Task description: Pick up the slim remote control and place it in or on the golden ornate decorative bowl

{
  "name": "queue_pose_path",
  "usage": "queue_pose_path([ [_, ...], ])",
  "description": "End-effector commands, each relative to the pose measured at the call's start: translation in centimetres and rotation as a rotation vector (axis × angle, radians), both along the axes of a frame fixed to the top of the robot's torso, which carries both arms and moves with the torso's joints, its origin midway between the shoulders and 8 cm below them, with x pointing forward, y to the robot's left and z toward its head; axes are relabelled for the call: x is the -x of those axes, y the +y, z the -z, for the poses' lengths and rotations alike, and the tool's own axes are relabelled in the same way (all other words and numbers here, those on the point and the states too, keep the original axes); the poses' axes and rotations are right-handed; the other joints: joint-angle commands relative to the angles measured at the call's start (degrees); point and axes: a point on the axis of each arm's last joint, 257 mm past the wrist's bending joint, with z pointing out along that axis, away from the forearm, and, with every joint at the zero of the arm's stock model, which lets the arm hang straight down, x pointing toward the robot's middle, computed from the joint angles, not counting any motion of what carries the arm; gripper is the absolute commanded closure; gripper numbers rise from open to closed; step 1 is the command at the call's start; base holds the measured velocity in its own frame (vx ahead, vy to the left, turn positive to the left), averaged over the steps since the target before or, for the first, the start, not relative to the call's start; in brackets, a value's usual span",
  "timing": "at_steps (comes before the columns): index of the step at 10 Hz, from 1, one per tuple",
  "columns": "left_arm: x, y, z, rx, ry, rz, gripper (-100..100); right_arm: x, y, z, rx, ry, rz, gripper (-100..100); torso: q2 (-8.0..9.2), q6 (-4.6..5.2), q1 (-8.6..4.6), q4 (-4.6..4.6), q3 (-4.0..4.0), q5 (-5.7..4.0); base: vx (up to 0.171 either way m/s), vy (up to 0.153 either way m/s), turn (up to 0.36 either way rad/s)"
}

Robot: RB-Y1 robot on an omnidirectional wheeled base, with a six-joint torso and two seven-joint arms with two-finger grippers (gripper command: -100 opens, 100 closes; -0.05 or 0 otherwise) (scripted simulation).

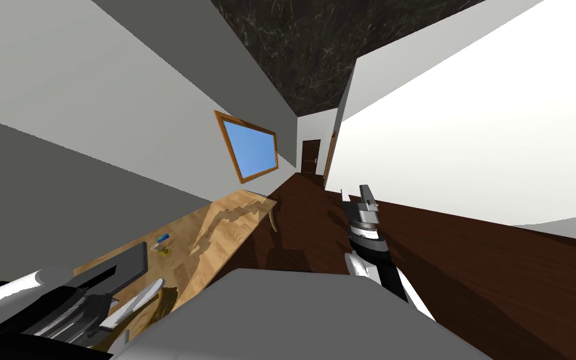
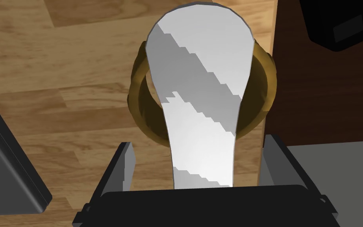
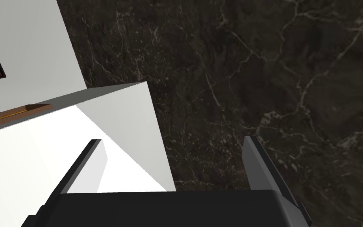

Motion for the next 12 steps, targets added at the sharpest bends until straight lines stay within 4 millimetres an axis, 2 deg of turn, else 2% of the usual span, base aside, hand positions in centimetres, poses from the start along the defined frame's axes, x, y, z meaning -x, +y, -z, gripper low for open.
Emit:
queue_pose_path([
  [1, 0.0, 0.0, 0.0, 0.000, 0.000, 0.000, -100, 0.0, 0.0, 0.0, 0.000, 0.000, 0.000, 0, 0.00, 0.00, 0.00, 0.00, 0.00, 0.00, 0.000, 0.000, 0.000],
  [2, 0.0, 0.0, 0.0, 0.000, 0.000, 0.000, -100, 0.0, 0.0, 0.0, 0.000, 0.000, 0.000, 0, -0.01, 0.00, 0.00, 0.00, -0.01, 0.00, 0.000, 0.000, 0.000],
  [3, 0.0, 0.0, 0.0, 0.000, 0.000, 0.000, 0, 0.0, 0.0, 0.0, 0.000, 0.000, 0.000, 0, -0.01, 0.00, 0.00, 0.00, -0.01, 0.00, 0.000, 0.000, 0.000],
  [4, -0.4, 0.3, -1.5, 0.002, -0.002, 0.003, -100, 0.0, 0.0, 0.0, 0.000, 0.000, 0.000, 0, -0.02, 0.00, 0.00, 0.00, -0.01, 0.00, -0.005, -0.008, 0.028],
  [8, -1.4, 0.9, -5.0, 0.008, -0.006, 0.015, -100, 0.0, 0.0, 0.0, 0.000, 0.000, 0.000, 0, 0.03, -0.01, -0.08, 0.01, 0.02, -0.03, -0.011, -0.014, 0.028],
  [9, -1.2, 0.8, -4.5, 0.005, -0.006, 0.013, -100, 0.0, 0.0, 0.0, 0.000, 0.000, 0.000, 0, 0.02, 0.00, -0.07, 0.01, 0.01, -0.03, 0.000, 0.000, 0.000],
  [10, -1.2, 0.8, -4.6, 0.007, -0.006, 0.013, 0, 0.0, 0.0, 0.0, 0.000, 0.000, 0.000, 0, 0.01, 0.00, -0.04, 0.00, 0.00, 0.00, 0.000, 0.000, 0.000],
  [12, -1.2, 0.8, -4.6, 0.007, -0.006, 0.013, 0, 0.0, 0.0, 0.0, 0.000, 0.000, 0.000, 0, -0.01, 0.00, -0.01, 0.00, -0.01, 0.00, 0.000, 0.000, 0.000],
])
